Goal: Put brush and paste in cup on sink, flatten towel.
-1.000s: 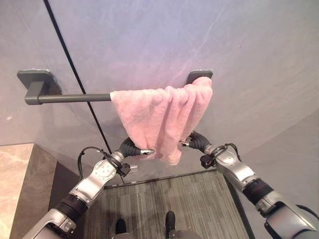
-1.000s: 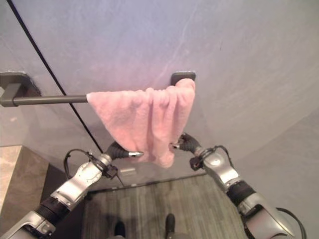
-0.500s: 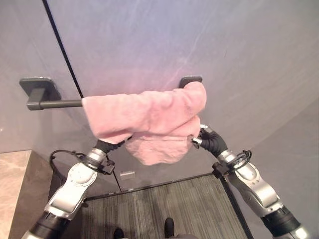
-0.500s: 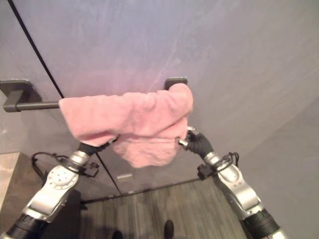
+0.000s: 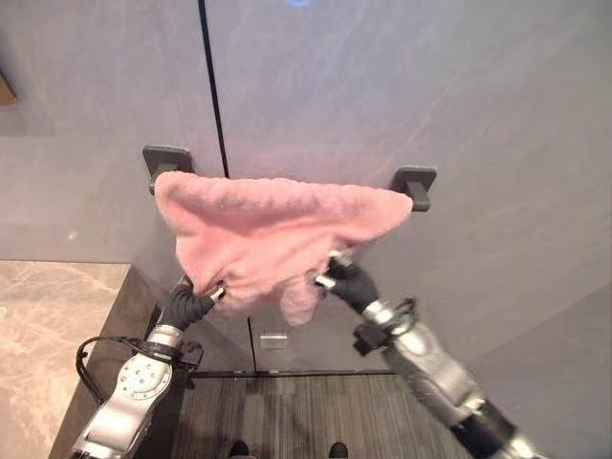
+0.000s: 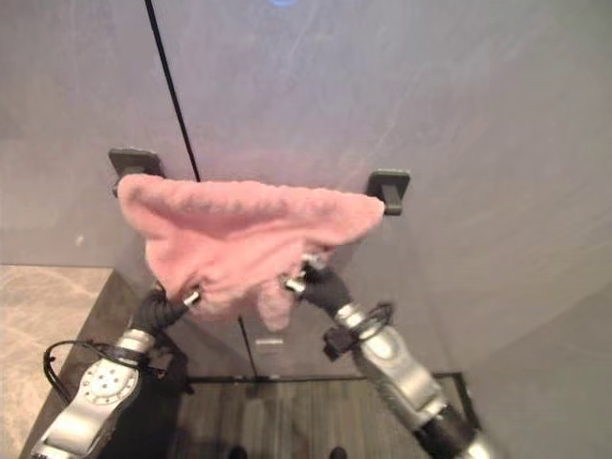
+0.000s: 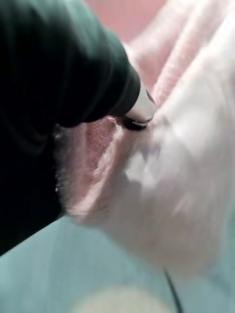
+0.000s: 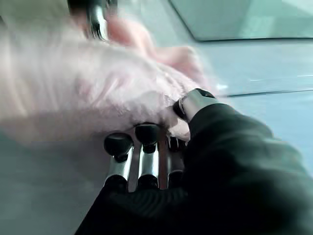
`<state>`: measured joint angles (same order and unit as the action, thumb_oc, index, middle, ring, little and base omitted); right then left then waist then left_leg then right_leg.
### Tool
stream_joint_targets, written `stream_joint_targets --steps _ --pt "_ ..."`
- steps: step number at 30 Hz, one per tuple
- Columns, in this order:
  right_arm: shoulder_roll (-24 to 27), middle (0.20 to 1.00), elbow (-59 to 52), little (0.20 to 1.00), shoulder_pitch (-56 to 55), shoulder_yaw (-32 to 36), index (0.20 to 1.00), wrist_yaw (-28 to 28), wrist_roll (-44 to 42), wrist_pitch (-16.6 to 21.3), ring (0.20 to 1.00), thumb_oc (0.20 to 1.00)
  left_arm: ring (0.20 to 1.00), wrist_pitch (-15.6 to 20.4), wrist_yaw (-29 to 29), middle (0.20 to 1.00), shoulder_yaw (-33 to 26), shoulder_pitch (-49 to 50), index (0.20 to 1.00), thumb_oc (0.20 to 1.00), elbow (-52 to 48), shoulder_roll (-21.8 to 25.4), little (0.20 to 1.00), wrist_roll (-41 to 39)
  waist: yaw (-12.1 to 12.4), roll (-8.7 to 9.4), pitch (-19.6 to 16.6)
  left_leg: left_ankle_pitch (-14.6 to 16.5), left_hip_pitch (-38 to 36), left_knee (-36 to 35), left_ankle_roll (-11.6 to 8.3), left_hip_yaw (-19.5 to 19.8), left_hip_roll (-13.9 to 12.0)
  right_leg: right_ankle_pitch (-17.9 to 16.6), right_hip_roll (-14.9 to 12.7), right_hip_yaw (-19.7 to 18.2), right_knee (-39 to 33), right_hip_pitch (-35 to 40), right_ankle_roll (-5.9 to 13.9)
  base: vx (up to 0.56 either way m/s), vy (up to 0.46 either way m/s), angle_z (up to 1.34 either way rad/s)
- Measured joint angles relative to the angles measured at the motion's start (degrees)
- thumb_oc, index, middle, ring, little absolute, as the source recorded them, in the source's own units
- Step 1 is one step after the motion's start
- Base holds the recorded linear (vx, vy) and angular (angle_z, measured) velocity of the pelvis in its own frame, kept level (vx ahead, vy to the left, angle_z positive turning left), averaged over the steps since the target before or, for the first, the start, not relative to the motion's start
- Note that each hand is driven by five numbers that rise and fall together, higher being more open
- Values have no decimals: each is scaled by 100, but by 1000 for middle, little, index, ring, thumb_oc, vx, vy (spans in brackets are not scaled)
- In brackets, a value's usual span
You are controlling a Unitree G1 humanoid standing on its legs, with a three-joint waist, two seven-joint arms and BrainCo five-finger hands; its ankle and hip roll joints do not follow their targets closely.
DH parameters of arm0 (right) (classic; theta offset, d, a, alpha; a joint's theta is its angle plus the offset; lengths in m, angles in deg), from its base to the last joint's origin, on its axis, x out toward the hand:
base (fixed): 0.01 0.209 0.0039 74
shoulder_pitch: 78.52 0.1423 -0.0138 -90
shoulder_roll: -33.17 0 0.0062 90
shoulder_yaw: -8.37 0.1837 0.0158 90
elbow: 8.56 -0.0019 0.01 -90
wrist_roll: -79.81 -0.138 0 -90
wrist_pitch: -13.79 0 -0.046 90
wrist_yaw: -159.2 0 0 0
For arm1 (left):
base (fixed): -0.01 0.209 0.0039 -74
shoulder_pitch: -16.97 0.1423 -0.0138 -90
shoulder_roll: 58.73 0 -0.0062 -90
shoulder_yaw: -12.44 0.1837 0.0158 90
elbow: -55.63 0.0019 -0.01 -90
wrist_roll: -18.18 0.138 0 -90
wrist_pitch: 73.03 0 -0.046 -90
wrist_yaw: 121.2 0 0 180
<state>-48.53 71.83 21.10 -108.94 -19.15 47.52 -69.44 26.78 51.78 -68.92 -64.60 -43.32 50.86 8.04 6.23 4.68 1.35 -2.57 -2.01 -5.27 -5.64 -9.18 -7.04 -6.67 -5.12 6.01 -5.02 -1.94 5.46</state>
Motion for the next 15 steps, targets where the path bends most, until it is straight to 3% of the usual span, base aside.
stream_joint_targets --steps 3,7,12,13,14,15 --pt "83 200 -36 200 -404 56 200 78 0 -41 200 200 200 79 59 200 139 -51 200 200 383 -300 200 -171 -53 19 76 -14 12 -1 -2 -98 -3 -18 8 -77 0 -82 -2 -34 25 -13" --pt "68 200 427 200 -563 -146 200 46 -15 -186 200 200 200 -101 107 200 570 -186 200 200 1221 -517 200 -166 -244 -19 171 -14 9 -2 -2 -152 -22 -26 30 -106 2 -108 -1 -8 25 -10" --pt "-11 200 695 200 -655 -123 200 -24 -7 -191 200 200 200 -115 108 200 599 -370 200 200 1435 -559 200 -56 -247 -39 179 -4 -29 -1 -12 -217 -46 -19 54 -131 3 -86 -12 5 2 -3" --pt "-59 200 847 200 -648 -124 200 -38 -8 -202 200 200 238 -119 102 238 609 -433 238 238 1498 -559 238 -20 -241 -37 178 -4 -35 -1 -11 -216 -47 -20 55 -131 3 -79 -14 0 0 0" --pt "-103 1000 1035 1000 -649 -134 1000 -68 -17 -209 1000 1000 551 -125 101 551 613 -505 551 551 1578 -566 551 5 -235 -40 179 -4 -43 -2 -11 -217 -42 -21 50 -133 3 -75 -15 0 0 0" --pt "-185 1000 1158 1000 -642 -136 1000 -112 -76 -210 1000 1000 1000 -124 94 1000 611 -540 1000 1000 1710 -600 1000 1 -236 -42 178 -3 -72 -2 -12 -219 -41 -21 51 -150 2 -60 -14 0 5 -7"
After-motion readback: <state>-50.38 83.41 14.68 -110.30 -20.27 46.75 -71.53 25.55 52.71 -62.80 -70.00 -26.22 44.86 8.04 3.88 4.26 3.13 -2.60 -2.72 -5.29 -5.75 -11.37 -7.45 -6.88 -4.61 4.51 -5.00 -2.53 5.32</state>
